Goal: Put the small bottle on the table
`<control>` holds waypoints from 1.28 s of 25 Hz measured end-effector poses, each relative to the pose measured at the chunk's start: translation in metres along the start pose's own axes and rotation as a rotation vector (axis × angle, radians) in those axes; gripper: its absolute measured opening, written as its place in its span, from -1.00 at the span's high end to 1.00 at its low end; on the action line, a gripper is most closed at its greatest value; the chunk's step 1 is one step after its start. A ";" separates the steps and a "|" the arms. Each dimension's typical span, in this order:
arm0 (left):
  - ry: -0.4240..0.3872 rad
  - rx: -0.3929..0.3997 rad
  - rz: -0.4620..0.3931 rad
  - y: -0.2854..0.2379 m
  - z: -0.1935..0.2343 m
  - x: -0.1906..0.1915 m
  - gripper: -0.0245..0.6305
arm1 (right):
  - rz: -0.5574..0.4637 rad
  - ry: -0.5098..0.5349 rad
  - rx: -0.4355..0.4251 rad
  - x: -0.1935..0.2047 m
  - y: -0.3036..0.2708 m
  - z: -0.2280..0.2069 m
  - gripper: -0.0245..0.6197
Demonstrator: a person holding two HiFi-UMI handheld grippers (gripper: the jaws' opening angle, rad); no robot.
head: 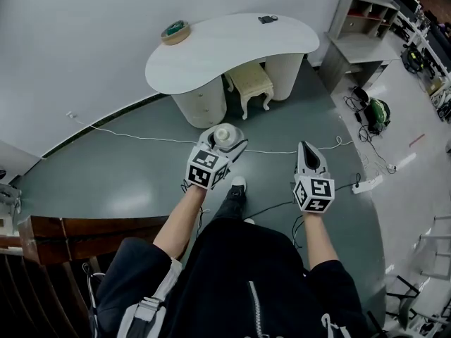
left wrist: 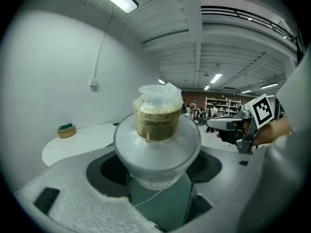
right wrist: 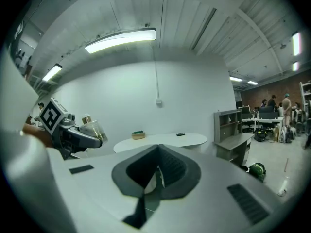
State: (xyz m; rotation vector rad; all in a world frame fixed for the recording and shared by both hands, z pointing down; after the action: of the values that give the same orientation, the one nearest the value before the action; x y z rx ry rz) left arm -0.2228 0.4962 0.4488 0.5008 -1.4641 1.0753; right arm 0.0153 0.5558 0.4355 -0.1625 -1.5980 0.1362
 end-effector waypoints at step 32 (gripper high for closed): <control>0.020 0.058 0.070 -0.249 0.289 -0.090 -0.11 | 0.064 -0.014 -0.016 -0.053 -0.395 -0.050 0.91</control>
State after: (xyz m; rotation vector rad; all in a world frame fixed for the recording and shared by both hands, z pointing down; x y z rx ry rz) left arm -0.1578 0.1108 0.4801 0.4818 -1.4450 1.1778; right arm 0.0586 0.1575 0.4597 -0.2256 -1.6087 0.1743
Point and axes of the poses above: the fingertips, and each gripper's own axes: y backward along the fingers, z to its left, x out of its underside, the point moved 5 cm from there along y, backward along the fingers, and after that the axes turned 13 degrees about x, right-handed, at the moved point
